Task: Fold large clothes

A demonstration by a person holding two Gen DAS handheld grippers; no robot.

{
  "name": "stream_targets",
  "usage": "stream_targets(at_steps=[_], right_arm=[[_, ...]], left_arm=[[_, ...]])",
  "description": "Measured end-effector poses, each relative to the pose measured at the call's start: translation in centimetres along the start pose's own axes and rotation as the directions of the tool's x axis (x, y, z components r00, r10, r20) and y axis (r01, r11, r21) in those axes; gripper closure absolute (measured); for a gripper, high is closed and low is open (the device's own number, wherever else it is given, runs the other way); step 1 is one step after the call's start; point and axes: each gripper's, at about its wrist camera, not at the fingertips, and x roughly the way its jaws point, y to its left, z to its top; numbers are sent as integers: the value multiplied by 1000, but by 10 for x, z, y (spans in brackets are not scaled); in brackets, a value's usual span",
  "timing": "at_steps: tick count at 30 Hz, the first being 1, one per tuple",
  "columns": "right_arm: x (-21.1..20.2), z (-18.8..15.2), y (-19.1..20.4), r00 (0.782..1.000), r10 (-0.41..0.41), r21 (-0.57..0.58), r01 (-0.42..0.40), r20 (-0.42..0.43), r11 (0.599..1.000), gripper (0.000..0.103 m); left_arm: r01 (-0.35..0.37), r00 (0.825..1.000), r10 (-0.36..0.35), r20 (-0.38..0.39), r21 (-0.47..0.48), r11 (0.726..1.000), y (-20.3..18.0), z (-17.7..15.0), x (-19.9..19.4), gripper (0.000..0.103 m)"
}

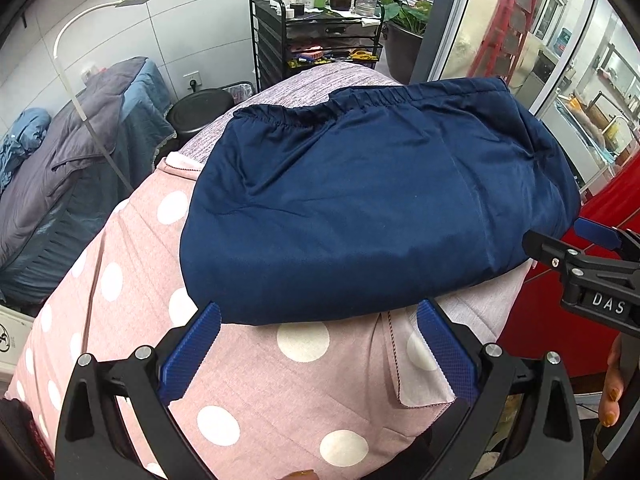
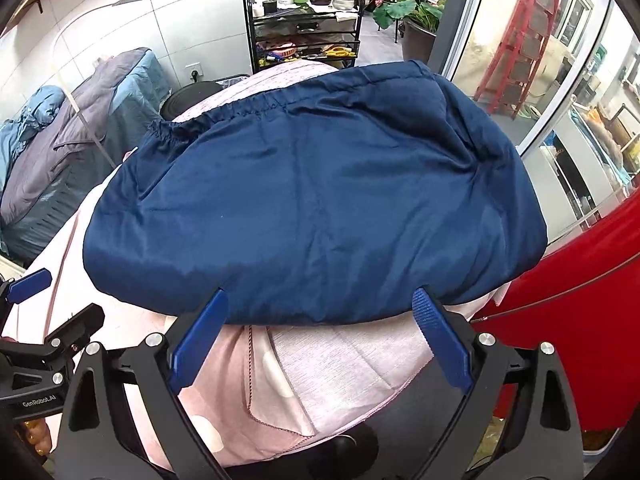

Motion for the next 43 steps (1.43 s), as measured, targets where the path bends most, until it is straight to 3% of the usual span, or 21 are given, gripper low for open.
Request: stream_targets(at_steps=[23, 31, 43], right_arm=[[1, -2, 5, 999, -35, -21, 34, -18, 999, 11], [5, -2, 7, 999, -34, -24, 33, -28, 999, 11], [8, -1, 9, 999, -33, -25, 32, -35, 999, 11]], left_arm=[[3, 999, -3, -36, 0, 1000, -1, 2, 12, 6], [-30, 1000, 30, 9, 14, 999, -2, 2, 9, 6], [-22, 998, 23, -64, 24, 999, -3, 0, 20, 6]])
